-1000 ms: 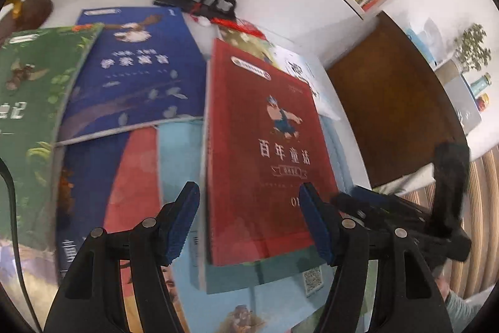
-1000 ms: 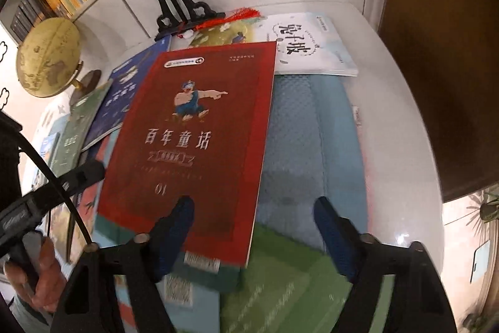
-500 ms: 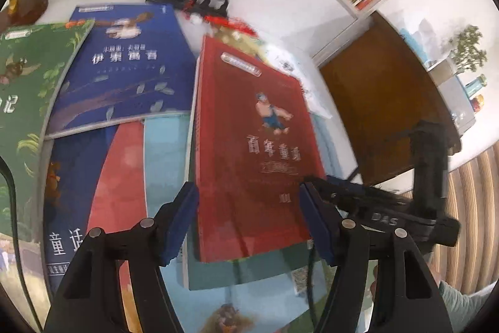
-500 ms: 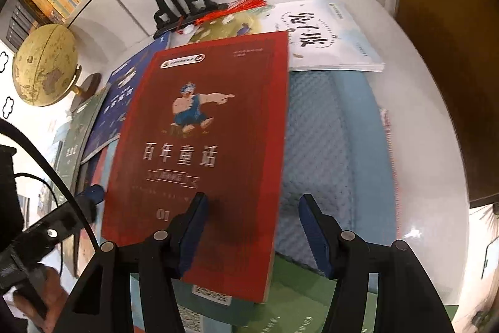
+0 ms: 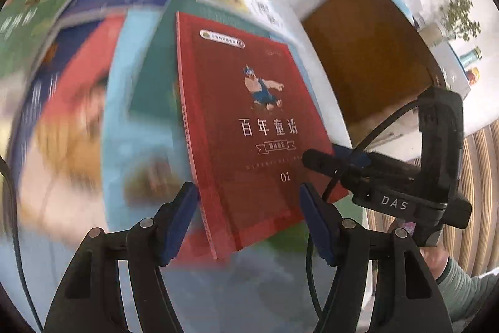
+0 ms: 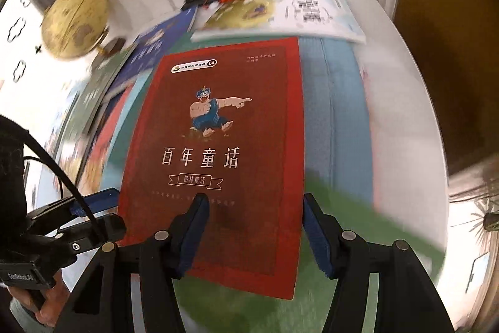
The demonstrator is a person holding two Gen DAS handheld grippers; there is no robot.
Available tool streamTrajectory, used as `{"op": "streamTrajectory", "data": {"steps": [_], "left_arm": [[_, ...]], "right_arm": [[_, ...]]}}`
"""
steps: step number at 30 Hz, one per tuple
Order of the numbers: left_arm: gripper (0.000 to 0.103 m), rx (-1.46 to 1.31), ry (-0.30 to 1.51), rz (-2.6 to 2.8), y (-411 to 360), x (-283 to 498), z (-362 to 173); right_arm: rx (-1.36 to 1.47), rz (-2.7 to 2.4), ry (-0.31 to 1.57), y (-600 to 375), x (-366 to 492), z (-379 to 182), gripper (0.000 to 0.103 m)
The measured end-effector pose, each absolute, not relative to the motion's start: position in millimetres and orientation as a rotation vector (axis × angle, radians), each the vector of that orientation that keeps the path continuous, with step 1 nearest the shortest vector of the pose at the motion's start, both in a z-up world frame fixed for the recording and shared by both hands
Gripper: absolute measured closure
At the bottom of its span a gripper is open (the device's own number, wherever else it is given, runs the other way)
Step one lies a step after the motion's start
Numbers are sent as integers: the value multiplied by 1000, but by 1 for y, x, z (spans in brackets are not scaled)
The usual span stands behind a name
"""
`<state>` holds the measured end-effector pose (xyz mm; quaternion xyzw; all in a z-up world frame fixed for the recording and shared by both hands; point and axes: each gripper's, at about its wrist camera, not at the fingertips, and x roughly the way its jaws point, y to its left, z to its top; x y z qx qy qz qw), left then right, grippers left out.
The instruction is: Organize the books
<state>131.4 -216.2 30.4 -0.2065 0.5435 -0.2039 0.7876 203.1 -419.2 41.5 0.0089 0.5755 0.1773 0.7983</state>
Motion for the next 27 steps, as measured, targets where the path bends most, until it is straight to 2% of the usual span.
{"op": "streamTrajectory", "data": {"steps": [7, 9, 10, 11, 13, 14, 15, 23, 24, 27], "left_arm": [[39, -450, 1284, -433, -239, 24, 20], [46, -406, 1278, -360, -245, -1, 19], [54, -389, 1271, -324, -245, -8, 20], [57, -390, 1262, -265, -240, -15, 21], [62, -422, 1236, -194, -229, -21, 23], [62, -446, 1213, -161, -220, -23, 24], [62, -461, 1194, -120, -211, -21, 24], [60, -396, 1292, -202, -220, 14, 8], [60, -382, 1296, -198, -223, 13, 10], [60, -453, 1229, -256, -223, -3, 21]], "right_arm": [[-30, 541, 1334, -437, 89, 31, 44], [-69, 557, 1324, -440, 64, 30, 44], [-103, 553, 1312, -441, 56, 30, 44], [-139, 547, 1298, -442, 48, 30, 45], [-141, 558, 1285, -448, 39, 31, 52], [-119, 576, 1288, -450, 39, 32, 61], [-103, 585, 1287, -452, 40, 33, 62], [2, 567, 1351, -445, 52, 19, 62], [5, 571, 1354, -443, 51, 17, 59], [-29, 553, 1337, -442, 48, 18, 58]]}}
